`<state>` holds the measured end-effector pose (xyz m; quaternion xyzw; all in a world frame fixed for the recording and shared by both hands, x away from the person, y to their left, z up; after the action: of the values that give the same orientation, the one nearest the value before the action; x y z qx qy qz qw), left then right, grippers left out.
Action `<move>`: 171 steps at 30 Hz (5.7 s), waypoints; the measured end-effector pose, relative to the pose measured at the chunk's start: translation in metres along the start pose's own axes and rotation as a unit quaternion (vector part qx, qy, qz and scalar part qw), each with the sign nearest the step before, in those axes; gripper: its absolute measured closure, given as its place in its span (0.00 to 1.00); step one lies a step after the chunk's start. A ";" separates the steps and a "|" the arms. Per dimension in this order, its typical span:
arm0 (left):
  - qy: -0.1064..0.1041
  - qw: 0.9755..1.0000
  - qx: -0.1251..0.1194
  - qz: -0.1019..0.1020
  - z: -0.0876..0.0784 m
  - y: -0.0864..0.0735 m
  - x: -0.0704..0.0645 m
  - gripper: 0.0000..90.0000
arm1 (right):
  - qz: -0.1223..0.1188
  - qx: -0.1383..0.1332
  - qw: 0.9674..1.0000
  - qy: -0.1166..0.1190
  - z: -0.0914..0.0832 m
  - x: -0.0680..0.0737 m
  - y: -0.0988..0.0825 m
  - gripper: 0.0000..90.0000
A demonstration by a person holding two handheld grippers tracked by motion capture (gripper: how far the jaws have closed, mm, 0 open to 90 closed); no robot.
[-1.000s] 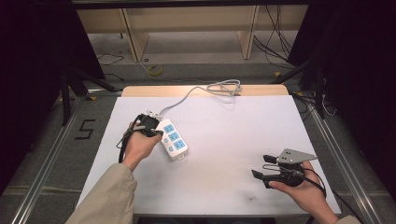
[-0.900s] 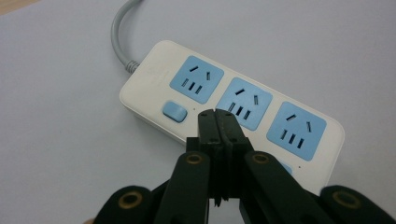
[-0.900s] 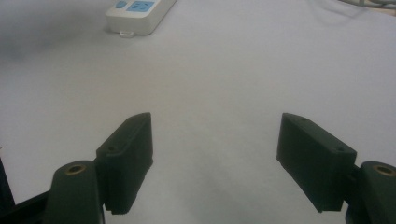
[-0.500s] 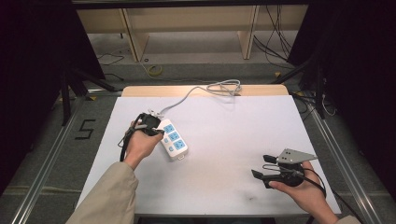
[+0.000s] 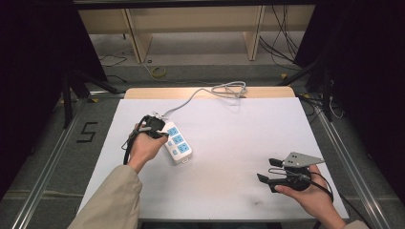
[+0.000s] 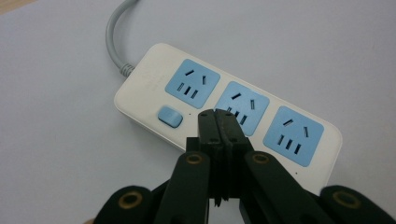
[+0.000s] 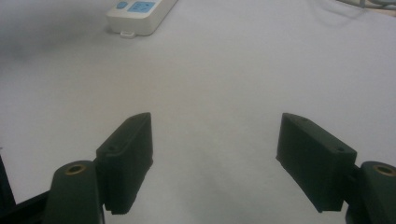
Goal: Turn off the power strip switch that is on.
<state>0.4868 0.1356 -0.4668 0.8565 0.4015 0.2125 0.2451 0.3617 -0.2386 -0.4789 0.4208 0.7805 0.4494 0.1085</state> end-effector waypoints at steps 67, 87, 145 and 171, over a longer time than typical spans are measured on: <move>-0.017 0.997 0.074 0.025 0.031 -0.003 -0.007 1.00 | -0.002 0.002 1.000 0.001 0.001 0.001 -0.001 0.30; -0.028 0.996 0.087 0.023 0.032 -0.001 -0.006 1.00 | -0.004 0.005 1.000 0.003 0.001 0.001 -0.001 0.30; -0.033 0.994 0.105 0.020 0.034 0.001 -0.006 1.00 | -0.004 0.007 1.000 0.003 0.002 0.001 -0.002 0.30; -0.038 0.993 0.106 0.024 0.033 0.001 -0.005 1.00 | -0.004 0.007 1.000 0.002 0.002 0.001 -0.002 0.30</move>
<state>0.5034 0.1231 -0.4931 0.8942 0.3919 0.1422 0.1627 0.3612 -0.2368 -0.4814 0.4178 0.7854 0.4444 0.1054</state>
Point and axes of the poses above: each handheld gripper's, and its own axes: z roughly forward along the jaws, y roughly out of its top, x roughly to its left, the point moved 6 cm from there along z, roughly forward along the jaws, and after that the axes turned 12 degrees about z, right-handed, at the moved point
